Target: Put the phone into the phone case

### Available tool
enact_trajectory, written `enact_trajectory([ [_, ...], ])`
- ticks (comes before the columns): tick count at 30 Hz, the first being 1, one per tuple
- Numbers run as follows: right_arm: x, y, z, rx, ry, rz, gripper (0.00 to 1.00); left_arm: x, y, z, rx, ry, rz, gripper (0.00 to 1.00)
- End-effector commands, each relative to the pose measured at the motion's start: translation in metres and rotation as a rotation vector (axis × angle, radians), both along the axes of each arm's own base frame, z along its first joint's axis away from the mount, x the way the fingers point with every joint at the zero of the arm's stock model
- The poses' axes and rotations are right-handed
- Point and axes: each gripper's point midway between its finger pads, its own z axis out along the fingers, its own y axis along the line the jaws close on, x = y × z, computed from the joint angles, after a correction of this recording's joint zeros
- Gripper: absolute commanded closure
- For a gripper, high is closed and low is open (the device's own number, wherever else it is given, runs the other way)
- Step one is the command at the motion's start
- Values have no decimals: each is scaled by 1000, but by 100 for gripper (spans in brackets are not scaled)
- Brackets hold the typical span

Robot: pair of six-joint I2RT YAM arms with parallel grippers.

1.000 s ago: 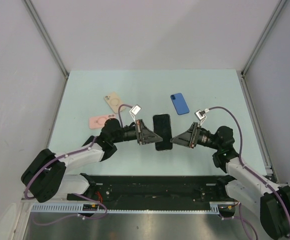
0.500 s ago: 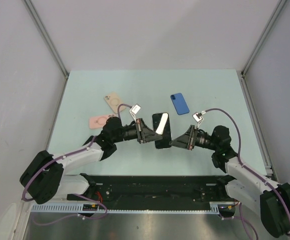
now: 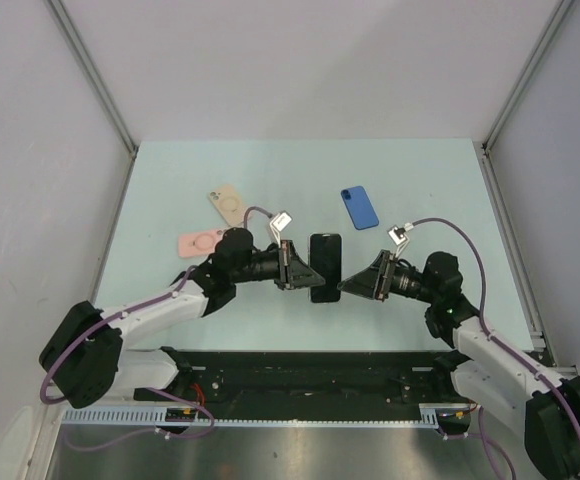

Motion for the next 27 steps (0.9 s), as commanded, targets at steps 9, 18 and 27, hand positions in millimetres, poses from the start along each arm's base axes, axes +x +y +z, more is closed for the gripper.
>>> enact_trajectory([
  [9,21,-8,54,6,-260,4,19,-61,15,37,-69,-147,-294,100],
  [18,10,5,68,64,-310,120,34,-66,15,22,-43,-100,-336,100],
  [27,15,4,77,75,-347,76,76,-61,15,-3,34,-30,-311,100],
])
